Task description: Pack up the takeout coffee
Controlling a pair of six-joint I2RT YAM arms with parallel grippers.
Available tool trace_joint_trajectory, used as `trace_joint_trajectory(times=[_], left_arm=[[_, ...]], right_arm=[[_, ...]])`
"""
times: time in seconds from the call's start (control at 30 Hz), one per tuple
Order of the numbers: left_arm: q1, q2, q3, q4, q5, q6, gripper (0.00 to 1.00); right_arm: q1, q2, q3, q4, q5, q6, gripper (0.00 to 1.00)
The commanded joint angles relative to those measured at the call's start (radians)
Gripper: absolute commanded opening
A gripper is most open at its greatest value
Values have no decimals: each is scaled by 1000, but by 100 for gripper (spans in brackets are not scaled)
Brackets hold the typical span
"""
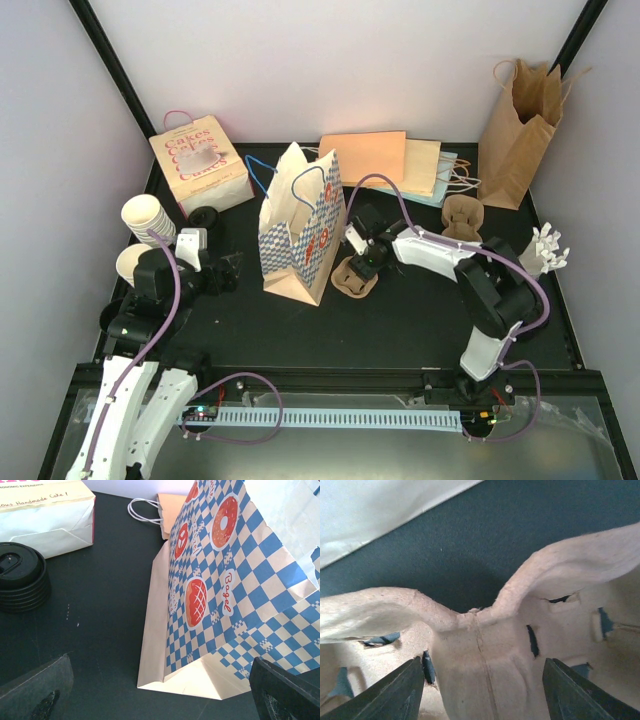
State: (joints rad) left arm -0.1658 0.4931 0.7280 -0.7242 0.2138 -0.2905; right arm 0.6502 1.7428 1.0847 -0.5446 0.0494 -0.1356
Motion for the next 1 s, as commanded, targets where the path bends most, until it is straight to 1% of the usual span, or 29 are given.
trace_joint_trajectory(times=[0.0, 0.07, 0.17, 0.3, 0.4, 0.5, 0.67, 0.87, 0.97], left_arm=[[-3, 0, 0, 21, 1, 6, 99], [-3, -1, 0, 21, -1, 5, 99], [-3, 0, 0, 21, -1, 4, 99], [-3, 0, 0, 20, -1, 4, 99], [-3, 0, 0, 21, -3, 4, 99], [-3, 1, 1, 20, -2, 4, 99], [-3, 1, 1, 19, -2, 4, 99], [-3, 3, 0, 19, -3, 4, 99], [-3, 2, 0, 19, -3, 4, 99]], right_arm=[[1, 43, 32, -16, 0, -10, 68], [1, 53, 35, -16, -7, -11, 68], [1, 65, 38, -20, -18, -14, 62], [2, 68, 38, -19, -11, -14, 53], [2, 57, 33, -15, -7, -12, 48], [2, 36, 31, -16, -1, -9, 46], [2, -12, 22, -24, 2, 1, 45], [2, -95, 5, -36, 9, 26, 43], [2, -142, -7, -40, 14, 45, 40]])
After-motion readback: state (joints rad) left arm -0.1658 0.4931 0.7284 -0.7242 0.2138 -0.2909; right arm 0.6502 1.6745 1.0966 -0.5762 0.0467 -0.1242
